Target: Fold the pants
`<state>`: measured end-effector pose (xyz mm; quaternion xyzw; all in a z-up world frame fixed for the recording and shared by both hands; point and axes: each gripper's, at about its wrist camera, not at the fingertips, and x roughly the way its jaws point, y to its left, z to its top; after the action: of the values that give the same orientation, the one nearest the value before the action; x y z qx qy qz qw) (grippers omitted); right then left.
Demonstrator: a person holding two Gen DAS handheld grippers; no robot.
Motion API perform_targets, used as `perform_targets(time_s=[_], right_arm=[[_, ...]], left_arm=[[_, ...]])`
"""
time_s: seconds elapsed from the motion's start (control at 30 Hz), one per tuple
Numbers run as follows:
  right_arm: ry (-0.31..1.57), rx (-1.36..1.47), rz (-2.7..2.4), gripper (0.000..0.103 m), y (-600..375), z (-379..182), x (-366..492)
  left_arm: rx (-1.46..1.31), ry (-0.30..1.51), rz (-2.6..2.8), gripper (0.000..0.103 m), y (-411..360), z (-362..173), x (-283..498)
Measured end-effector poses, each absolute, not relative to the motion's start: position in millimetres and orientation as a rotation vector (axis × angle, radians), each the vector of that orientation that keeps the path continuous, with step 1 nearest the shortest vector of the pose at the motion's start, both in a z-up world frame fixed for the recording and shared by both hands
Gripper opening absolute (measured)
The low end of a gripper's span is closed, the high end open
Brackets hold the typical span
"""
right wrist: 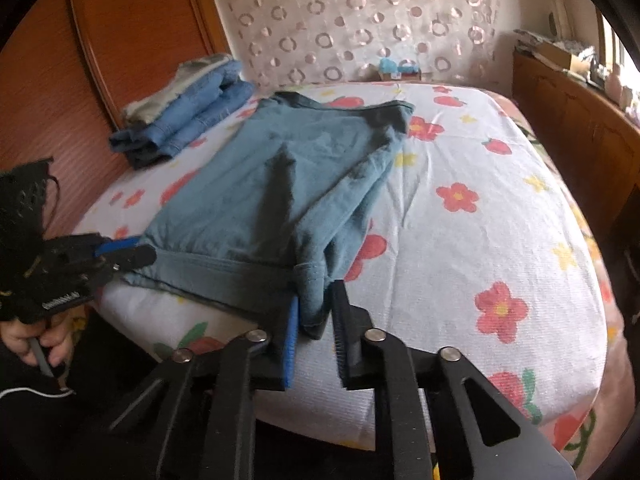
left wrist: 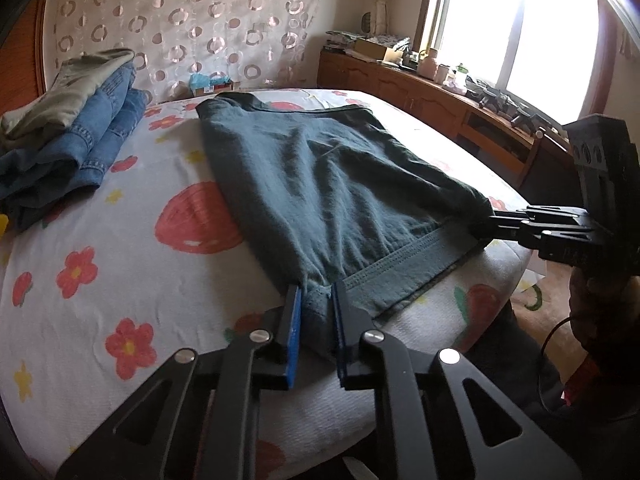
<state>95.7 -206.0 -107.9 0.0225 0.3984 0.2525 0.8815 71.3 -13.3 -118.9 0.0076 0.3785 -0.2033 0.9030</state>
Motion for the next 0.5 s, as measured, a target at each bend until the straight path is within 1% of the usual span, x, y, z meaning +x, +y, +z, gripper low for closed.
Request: perform_targets(time_s=[0.2, 0.5], right_arm=[[0.795, 0.055, 0.547, 0.008, -205.2, -97.8, 90.1], [0.724, 0.057, 0.577, 0.008, -206.7, -67.0, 79.4]], left_arm=[[0.014, 0.724, -0.418, 0.011, -13.2, -98.5, 61.0], [-0.002, 0.659, -0.440, 0.011, -8.9, -66.4, 51.1]])
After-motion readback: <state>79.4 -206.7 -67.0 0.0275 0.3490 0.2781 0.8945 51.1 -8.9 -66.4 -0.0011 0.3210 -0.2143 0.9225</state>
